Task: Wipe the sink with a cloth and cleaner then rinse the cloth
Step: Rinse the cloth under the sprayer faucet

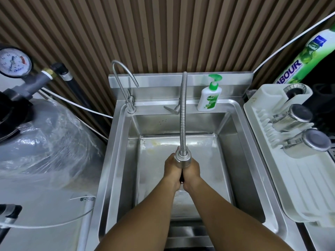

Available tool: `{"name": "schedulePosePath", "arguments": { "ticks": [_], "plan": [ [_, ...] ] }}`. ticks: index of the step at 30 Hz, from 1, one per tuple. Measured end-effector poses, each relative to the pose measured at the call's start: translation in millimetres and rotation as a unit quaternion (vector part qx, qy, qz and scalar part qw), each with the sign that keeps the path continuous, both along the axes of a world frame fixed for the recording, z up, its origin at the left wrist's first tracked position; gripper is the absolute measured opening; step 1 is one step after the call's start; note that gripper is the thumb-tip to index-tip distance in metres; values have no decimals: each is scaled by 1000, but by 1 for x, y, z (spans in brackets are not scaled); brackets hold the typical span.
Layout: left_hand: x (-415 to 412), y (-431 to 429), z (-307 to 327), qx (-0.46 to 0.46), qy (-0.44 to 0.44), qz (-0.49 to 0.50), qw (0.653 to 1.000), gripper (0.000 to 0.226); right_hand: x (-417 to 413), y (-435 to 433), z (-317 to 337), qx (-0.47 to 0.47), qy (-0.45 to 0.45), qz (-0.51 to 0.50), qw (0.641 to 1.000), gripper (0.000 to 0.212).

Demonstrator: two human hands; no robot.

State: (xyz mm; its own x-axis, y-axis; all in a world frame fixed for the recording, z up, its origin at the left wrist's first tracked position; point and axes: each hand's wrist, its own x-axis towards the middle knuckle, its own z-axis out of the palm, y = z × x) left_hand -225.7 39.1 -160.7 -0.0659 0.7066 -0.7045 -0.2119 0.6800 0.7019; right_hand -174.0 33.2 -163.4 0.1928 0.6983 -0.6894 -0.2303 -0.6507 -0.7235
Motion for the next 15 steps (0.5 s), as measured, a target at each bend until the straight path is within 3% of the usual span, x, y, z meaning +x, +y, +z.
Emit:
{"name": "schedulePosePath", "arguments": {
  "ticks": [7, 11, 15],
  "plan": [
    [0, -2, 1, -3, 39, 9, 999, 20, 3, -3, -4, -33, -19, -67, 997, 33],
    [1, -5, 3, -11, 54, 4, 998, 30, 6, -3, 4, -20, -47, -44, 998, 28],
    [-2, -14, 7, -20, 67, 1, 998, 19, 5, -11, 9, -20, -65, -16, 998, 31]
  ]
}}
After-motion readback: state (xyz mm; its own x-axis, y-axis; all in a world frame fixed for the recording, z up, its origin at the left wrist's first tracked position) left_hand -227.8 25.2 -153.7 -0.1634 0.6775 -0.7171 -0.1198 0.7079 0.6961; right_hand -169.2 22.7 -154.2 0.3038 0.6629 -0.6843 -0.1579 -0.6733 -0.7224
